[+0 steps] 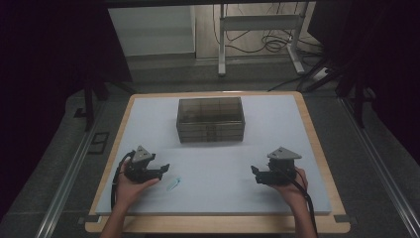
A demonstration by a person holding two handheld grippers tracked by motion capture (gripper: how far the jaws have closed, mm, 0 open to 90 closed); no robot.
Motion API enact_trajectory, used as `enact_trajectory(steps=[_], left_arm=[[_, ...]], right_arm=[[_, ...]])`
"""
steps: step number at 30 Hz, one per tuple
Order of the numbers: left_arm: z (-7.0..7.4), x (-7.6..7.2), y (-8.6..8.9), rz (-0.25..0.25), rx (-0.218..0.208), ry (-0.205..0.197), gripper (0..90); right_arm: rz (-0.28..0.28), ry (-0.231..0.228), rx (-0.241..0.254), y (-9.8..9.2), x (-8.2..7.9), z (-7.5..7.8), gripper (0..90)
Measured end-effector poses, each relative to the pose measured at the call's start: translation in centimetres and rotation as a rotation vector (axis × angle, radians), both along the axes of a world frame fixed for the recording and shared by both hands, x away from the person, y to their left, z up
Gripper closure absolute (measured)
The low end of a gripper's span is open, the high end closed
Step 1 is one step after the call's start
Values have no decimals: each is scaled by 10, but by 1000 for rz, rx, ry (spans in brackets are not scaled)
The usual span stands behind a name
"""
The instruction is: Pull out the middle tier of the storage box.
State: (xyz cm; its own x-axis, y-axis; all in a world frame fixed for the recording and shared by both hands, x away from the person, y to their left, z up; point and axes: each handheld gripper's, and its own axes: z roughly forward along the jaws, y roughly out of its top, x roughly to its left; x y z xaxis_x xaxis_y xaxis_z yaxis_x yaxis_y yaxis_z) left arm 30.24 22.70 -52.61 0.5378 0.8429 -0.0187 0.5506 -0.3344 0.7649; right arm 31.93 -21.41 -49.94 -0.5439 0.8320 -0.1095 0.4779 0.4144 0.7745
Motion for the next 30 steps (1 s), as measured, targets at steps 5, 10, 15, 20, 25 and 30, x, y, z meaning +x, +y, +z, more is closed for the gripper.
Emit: enact_trajectory(steps=[5, 10, 15, 20, 25, 30], left_arm=[[-2, 1, -3, -9, 3, 6, 266], [0, -4, -5, -17, 13, -7, 246], [6, -10, 2, 8, 50, -22, 228], [8, -13, 6, 21, 32, -35, 206], [8, -13, 1, 14, 64, -47, 224], [9, -18, 0, -4, 47, -51, 232]], right_arm=[[13, 11, 12, -7, 4, -4, 151], [39, 12, 39, -11, 8, -4, 157], [73, 20, 78, -11, 11, -3, 165], [58, 48, 93, -13, 16, -6, 165], [17, 64, 95, -17, 17, -6, 165], [14, 56, 98, -14, 12, -2, 165]])
